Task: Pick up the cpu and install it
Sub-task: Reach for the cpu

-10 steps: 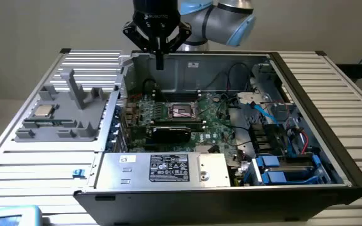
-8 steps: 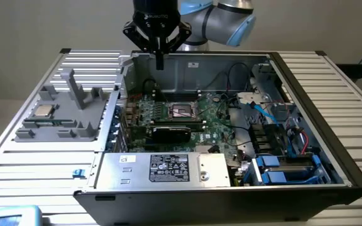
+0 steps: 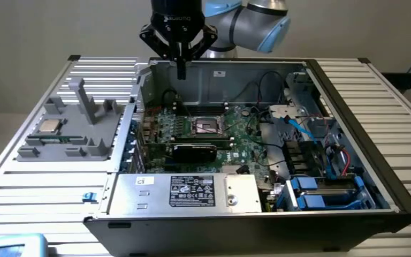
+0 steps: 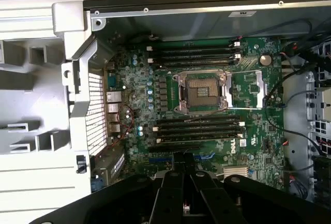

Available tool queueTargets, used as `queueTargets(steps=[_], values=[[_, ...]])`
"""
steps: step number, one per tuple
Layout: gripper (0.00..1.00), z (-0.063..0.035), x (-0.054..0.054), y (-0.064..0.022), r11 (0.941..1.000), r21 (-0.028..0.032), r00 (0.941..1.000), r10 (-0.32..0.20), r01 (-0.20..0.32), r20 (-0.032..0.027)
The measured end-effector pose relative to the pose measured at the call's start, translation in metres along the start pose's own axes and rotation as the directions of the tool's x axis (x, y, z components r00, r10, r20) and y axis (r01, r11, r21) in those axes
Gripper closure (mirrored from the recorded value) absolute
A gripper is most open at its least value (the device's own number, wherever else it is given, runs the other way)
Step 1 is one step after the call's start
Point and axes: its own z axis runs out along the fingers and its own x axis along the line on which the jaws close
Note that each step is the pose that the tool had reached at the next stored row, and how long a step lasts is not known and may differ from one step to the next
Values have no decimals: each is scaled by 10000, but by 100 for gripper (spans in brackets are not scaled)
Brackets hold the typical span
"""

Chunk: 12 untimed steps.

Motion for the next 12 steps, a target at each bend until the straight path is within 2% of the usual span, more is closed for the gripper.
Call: queueTargets(steps=[6, 12], values=[[89, -1, 39, -3, 10000, 1, 10000, 0, 0, -1], [89, -6, 273, -19, 10000, 0, 10000, 0, 0, 0]])
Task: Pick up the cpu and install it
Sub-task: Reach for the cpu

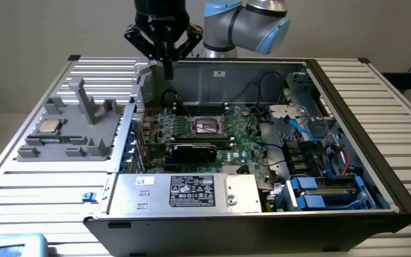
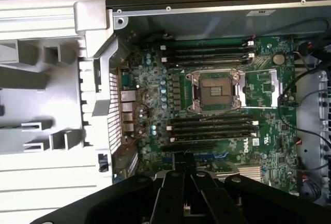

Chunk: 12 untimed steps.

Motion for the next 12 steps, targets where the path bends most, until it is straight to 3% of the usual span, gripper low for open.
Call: queueTargets(steps=[12], values=[[89, -8, 472, 13, 10000, -1, 10000, -21, 21, -1]])
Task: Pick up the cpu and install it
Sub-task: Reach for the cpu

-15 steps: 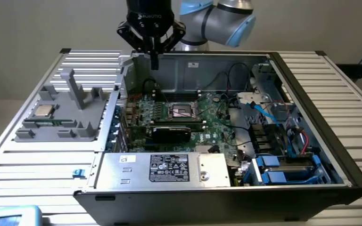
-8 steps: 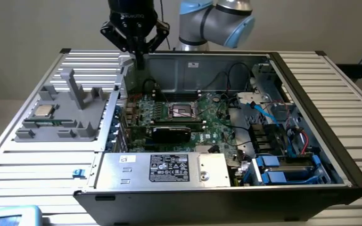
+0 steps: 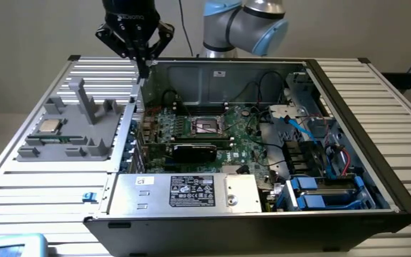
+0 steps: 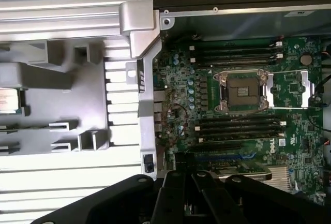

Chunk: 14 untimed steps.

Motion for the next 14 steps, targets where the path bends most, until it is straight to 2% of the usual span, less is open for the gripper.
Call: queueTargets(steps=[14], values=[[89, -1, 636, 72, 10000, 0, 10000, -3, 3, -1]])
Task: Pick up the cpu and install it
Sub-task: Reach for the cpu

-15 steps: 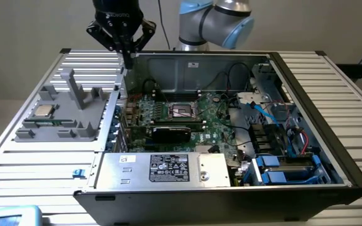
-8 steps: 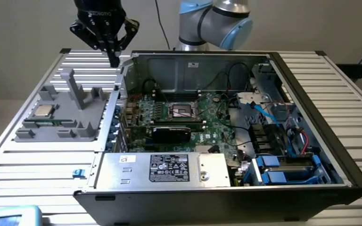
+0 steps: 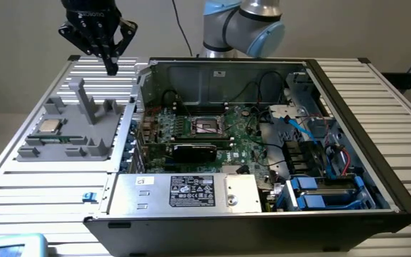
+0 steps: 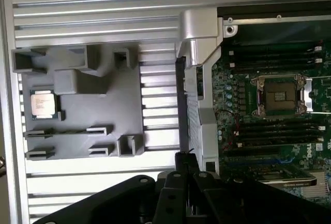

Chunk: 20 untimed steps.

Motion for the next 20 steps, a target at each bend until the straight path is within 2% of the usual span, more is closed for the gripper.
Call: queueTargets(steps=[9, 11, 12, 13, 16, 17, 20], values=[[89, 3, 411, 42, 10000, 0, 10000, 0, 0, -1], [89, 3, 492, 46, 10000, 3, 10000, 2, -2, -37], [89, 3, 523, 46, 10000, 6, 10000, 3, -3, -80], [89, 2, 551, 46, 10000, 10, 9999, 5, -5, -149], [89, 1, 632, 44, 10000, 30, 9991, 16, -15, -431], [89, 1, 668, 42, 10000, 35, 9988, 20, -18, -490], [89, 9, 802, 35, 10000, 38, 9985, 23, -21, -552]])
